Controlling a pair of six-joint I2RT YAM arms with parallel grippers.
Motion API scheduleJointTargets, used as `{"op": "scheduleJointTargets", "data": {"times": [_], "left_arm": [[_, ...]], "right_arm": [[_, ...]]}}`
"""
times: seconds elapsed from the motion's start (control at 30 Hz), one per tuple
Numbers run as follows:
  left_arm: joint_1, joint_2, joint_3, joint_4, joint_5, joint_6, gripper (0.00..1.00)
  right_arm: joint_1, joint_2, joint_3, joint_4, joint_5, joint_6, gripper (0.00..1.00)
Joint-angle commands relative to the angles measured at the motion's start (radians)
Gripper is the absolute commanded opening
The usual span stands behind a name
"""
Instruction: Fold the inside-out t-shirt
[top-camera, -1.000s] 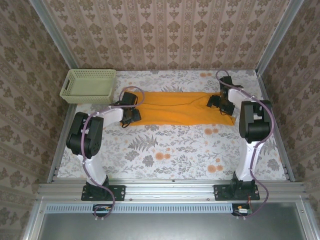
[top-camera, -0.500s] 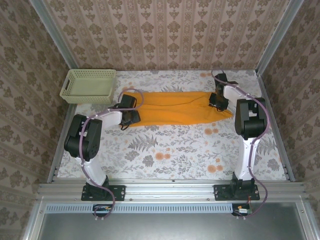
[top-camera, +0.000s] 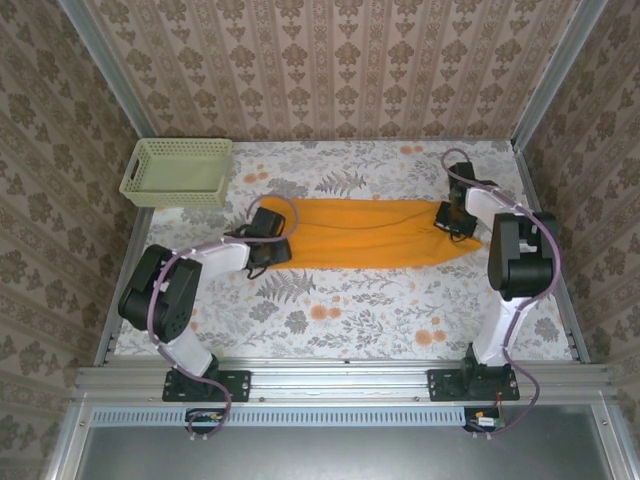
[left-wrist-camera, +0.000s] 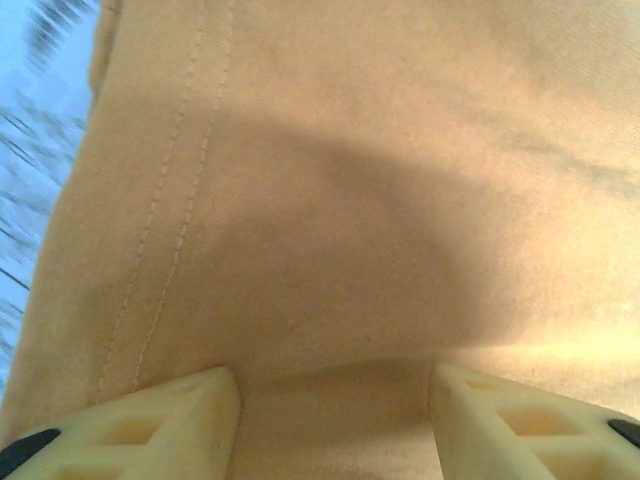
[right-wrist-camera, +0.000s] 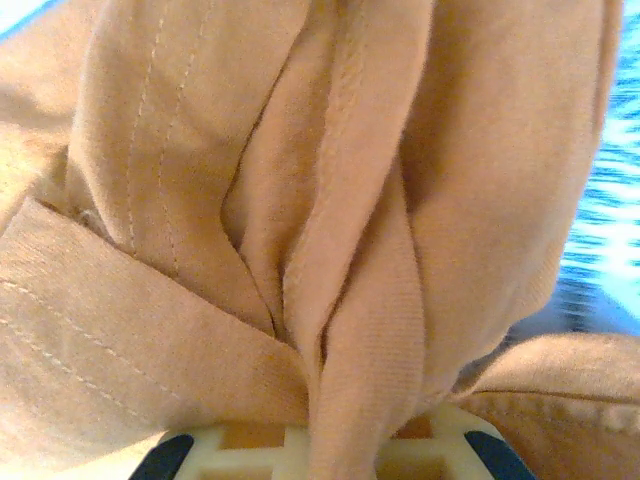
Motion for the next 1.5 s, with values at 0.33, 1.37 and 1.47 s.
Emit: {"op": "scheduleJointTargets", "data": {"times": [0.33,1.37,1.47], "left_arm": [[-0.002,-0.236,0.016,-0.244,0.047,-0.001,0.65],[0.027,0.037,-0.027,0.106,0.305,0.016,0.37],[0.015,0.045,-0.044,0.127,0.306,0.011,0.34]], "right_arm": [[-0.017,-0.117,0.058,-0.102,0.316,-0.115,0.00],[0.645,0.116,0.522,-0.288,0.137,0.065,0.00],[0.669,0.172,0.585,-0.323,0.154,0.095,0.00]]}}
